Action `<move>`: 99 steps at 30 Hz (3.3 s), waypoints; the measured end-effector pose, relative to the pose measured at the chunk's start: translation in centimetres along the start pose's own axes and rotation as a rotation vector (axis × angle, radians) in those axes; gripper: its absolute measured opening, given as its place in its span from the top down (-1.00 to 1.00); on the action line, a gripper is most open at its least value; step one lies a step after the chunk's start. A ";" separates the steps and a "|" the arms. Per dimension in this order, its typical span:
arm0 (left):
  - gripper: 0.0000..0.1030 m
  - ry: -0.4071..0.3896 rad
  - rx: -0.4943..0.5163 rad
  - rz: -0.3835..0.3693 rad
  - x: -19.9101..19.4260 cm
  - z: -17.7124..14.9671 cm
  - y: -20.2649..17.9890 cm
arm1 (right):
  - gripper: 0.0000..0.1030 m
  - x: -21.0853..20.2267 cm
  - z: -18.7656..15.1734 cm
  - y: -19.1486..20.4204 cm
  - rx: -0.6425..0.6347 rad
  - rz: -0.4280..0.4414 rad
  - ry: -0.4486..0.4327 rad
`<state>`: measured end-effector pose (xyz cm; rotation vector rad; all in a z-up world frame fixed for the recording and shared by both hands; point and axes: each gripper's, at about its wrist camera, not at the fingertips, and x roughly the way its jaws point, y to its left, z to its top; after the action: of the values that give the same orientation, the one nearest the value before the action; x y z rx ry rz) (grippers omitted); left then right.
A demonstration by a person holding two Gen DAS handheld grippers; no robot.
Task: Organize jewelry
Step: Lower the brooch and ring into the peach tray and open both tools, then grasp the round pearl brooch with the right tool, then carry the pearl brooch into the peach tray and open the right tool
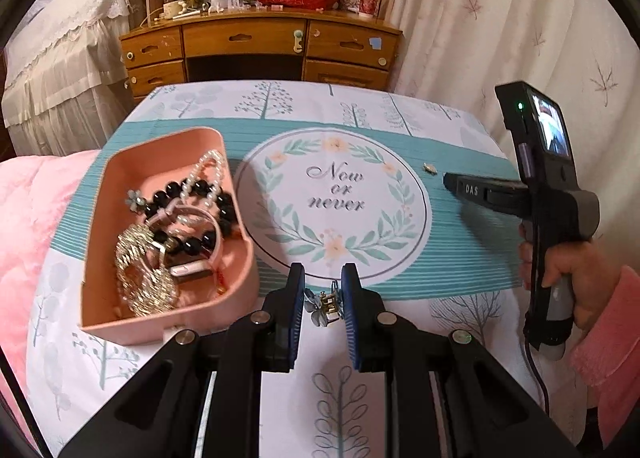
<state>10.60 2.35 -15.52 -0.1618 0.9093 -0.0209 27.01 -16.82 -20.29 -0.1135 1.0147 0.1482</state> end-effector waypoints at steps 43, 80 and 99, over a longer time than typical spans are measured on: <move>-0.31 0.088 -0.081 -0.088 -0.2 5.2 14.2 | 0.59 -10.4 -3.3 16.7 0.082 0.398 -0.057; -0.58 0.144 -0.219 0.200 -1.0 4.2 14.0 | 0.33 0.9 1.0 2.5 0.060 -0.052 -0.047; -0.58 0.186 -0.198 0.217 -1.3 2.5 16.2 | 0.66 -1.8 1.0 7.2 0.040 0.082 -0.071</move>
<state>10.94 18.84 -15.35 -0.2473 1.1105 0.2599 25.62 -9.71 -18.46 -0.0297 0.9511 0.2055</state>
